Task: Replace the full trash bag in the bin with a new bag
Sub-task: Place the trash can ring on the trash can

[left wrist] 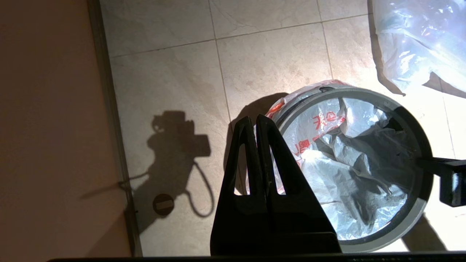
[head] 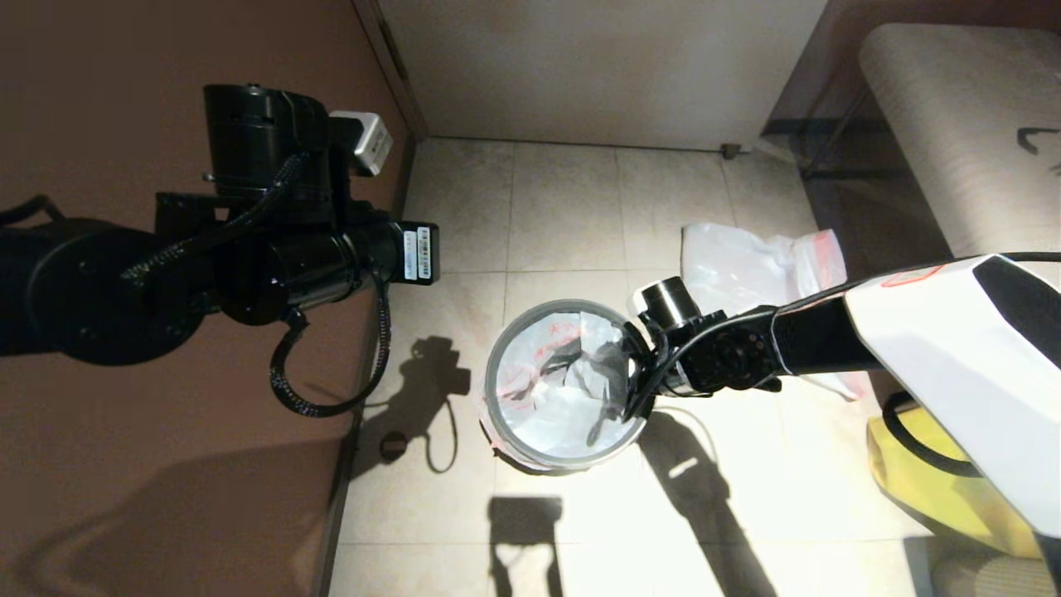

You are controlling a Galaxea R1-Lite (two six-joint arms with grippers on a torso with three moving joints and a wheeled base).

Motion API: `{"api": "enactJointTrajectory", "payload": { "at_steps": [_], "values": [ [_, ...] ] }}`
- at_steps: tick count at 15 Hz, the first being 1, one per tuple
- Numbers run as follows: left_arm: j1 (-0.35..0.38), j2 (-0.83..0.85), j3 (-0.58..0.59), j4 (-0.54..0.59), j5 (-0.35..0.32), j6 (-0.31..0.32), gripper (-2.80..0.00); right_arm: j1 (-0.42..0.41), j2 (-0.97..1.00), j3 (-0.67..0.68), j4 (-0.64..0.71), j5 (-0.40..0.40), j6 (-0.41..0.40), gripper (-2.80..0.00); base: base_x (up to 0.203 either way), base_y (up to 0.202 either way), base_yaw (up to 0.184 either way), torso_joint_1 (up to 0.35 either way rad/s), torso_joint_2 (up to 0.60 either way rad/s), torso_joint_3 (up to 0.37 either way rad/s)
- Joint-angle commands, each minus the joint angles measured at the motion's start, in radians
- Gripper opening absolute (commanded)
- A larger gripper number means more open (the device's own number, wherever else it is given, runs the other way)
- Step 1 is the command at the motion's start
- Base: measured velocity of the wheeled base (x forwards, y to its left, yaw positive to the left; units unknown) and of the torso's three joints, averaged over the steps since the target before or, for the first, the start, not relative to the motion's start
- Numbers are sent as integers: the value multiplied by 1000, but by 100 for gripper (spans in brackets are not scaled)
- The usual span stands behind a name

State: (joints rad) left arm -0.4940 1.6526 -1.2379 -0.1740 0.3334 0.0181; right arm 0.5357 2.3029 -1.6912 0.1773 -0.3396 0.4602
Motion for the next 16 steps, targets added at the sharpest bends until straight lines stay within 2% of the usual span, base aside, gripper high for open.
{"api": "enactJointTrajectory", "payload": {
  "at_steps": [1,5,13,16],
  "values": [
    [0,4,0,-2,3,0,-280,-18,34,-21,1,-5,3,-280,0,0,0,0,0,0],
    [0,6,0,-2,3,0,-280,-20,49,-24,-1,-7,3,-280,0,0,0,0,0,0],
    [-3,14,0,-1,3,2,-280,-17,118,-135,9,-5,-5,-280,0,0,0,0,0,0],
    [-6,21,0,-1,3,2,-280,-17,115,-137,8,-7,-20,-280,0,0,0,0,0,0]
  ]
}}
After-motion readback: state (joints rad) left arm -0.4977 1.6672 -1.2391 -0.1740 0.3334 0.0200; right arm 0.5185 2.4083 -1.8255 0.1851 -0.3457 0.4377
